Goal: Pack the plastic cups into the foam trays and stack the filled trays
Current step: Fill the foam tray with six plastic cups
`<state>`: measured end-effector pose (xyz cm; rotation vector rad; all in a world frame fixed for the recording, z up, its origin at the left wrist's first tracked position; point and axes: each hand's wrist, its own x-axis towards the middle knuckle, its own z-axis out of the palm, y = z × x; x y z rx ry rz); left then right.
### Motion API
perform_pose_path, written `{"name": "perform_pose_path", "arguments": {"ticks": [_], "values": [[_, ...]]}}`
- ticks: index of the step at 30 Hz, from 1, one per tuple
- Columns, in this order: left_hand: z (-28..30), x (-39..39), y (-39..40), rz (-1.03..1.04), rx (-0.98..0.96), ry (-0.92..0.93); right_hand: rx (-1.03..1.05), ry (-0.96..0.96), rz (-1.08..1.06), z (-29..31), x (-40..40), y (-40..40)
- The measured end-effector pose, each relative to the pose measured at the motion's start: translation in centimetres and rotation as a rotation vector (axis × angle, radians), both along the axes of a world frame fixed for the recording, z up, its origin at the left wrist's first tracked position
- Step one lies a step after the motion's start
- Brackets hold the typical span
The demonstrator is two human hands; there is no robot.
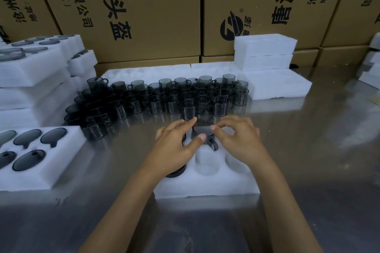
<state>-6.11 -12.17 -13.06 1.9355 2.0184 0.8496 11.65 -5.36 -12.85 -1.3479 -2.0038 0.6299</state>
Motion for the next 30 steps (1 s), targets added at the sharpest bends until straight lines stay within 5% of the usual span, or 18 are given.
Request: {"name": "perform_pose_path", "arguments": {"ticks": [8, 13, 16, 22, 30], "values": [[-0.2, -0.4, 0.3, 0.034, -0.105, 0.261, 0.020, -0.151, -0.036, -0.4, -0.5, 0.0], [1.2, -1.2, 1.3, 0.034, -0.118, 0.133, -0.049, -0.089, -0.007, -0.3, -0.2, 0.4], [2.8, -2.9, 4.0, 0.072, -0.117, -0.219, -0.085, 0.002, 0.036, -0.4, 0.1, 0.6], [3.3, -3.5, 11.0, 0.083, -0.316, -0.078, -0.211, 0.656, -0.096, 0.0, 0.6, 1.3], [1.4, -3.5, 10.8, 0.069, -0.113, -0.083, -0.192, 0.628, -0.083, 0.0, 0.4, 1.4]]}}
